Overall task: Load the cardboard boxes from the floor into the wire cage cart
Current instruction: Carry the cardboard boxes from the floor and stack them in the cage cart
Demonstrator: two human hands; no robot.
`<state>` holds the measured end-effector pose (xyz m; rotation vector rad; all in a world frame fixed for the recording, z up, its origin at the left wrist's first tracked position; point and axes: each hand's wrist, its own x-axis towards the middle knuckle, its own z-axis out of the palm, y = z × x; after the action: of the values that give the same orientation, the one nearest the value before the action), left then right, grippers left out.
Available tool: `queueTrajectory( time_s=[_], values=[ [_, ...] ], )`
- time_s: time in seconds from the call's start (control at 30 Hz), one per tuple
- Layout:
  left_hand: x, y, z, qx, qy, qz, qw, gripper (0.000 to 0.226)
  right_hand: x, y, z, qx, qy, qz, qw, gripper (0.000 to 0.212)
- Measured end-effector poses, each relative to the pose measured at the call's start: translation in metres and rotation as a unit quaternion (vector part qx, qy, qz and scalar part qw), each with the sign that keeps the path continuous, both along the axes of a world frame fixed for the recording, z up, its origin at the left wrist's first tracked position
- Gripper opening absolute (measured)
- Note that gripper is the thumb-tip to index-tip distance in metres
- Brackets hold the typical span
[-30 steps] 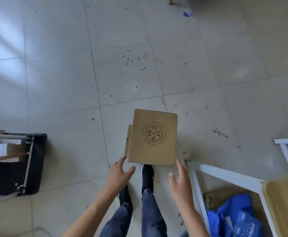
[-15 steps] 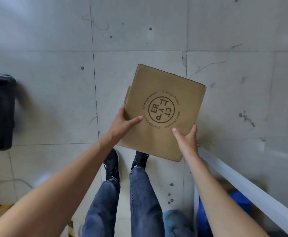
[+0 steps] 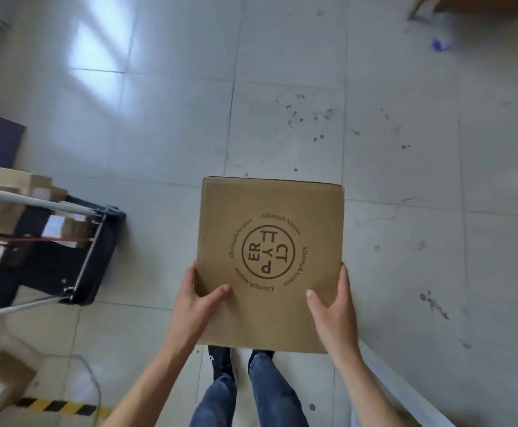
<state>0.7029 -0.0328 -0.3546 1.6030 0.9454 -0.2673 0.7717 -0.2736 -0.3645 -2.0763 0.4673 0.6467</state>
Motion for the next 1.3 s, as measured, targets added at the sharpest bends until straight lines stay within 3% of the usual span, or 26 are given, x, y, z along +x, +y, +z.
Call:
queueTrajectory(
  time_s=[0.13, 0.3, 0.57, 0.73, 0.93, 1.17, 1.23, 1.3],
  values=[
    [-0.029, 0.038, 0.103, 0.027, -0.065, 0.071, 0.995, 0.067, 0.004, 0.05, 0.097, 0.023, -0.035, 0.068, 0.997, 0.075],
    [-0.097, 0.093, 0.196, 0.084, -0.09, 0.16, 0.979, 0.083, -0.026, 0.127, 0.205, 0.053, -0.074, 0.164, 0.982, 0.078],
    [-0.334, 0.165, 0.287, 0.161, -0.117, 0.312, 0.929, 0.079, -0.193, 0.261, 0.302, 0.088, -0.132, 0.356, 0.921, 0.079],
    [-0.542, 0.17, 0.319, 0.218, -0.079, 0.439, 0.868, 0.084, -0.365, 0.334, 0.328, 0.145, -0.128, 0.48, 0.856, 0.067],
    [-0.749, 0.132, 0.346, 0.242, -0.03, 0.604, 0.759, 0.082, -0.56, 0.397, 0.345, 0.15, -0.072, 0.642, 0.748, 0.072],
    [-0.896, 0.075, 0.355, 0.23, -0.004, 0.745, 0.626, 0.059, -0.729, 0.435, 0.354, 0.149, -0.037, 0.777, 0.611, 0.075],
    [-0.93, 0.071, 0.355, 0.223, -0.004, 0.765, 0.604, 0.057, -0.767, 0.444, 0.355, 0.162, -0.036, 0.795, 0.584, 0.075],
    [-0.963, 0.073, 0.356, 0.219, 0.011, 0.77, 0.599, 0.069, -0.802, 0.454, 0.358, 0.17, -0.029, 0.806, 0.567, 0.075]
  ],
)
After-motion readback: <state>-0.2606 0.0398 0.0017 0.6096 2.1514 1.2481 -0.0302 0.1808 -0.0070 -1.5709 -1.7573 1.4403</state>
